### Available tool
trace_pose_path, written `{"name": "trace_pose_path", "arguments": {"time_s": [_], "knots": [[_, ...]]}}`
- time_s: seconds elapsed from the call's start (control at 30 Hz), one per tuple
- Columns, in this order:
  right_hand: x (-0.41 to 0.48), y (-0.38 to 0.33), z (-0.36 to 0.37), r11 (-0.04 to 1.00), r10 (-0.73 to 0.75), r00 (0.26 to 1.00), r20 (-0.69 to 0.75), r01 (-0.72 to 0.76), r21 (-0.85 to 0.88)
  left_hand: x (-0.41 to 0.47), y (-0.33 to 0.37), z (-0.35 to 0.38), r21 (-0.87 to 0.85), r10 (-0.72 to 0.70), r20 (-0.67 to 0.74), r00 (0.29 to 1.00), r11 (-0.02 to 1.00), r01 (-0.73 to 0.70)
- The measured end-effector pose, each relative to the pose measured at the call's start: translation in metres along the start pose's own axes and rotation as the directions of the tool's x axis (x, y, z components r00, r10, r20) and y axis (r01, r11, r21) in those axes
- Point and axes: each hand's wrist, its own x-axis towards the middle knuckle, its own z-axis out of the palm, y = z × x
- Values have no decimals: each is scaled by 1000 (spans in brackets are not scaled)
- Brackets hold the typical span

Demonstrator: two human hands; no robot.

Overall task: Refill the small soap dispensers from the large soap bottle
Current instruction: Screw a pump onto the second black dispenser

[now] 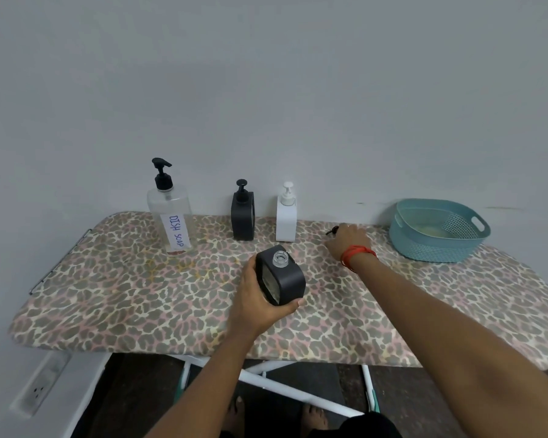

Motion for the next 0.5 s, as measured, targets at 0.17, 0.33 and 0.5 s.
{"name": "trace_pose_path", "arguments": {"time_s": [0.17,0.33,0.5], "knots": [[6,0,4,1000,15,999,-30,-16,-9,-1,1,-1,17,-7,-3,1000,1000,7],[7,7,9,998,18,997,-76,-13,62,-2,4,-2,35,-19,-6,1000,999,19],[2,2,8,992,-25,998,-65,33,122,-2,6,-2,29,-28,-5,1000,999,28]]}}
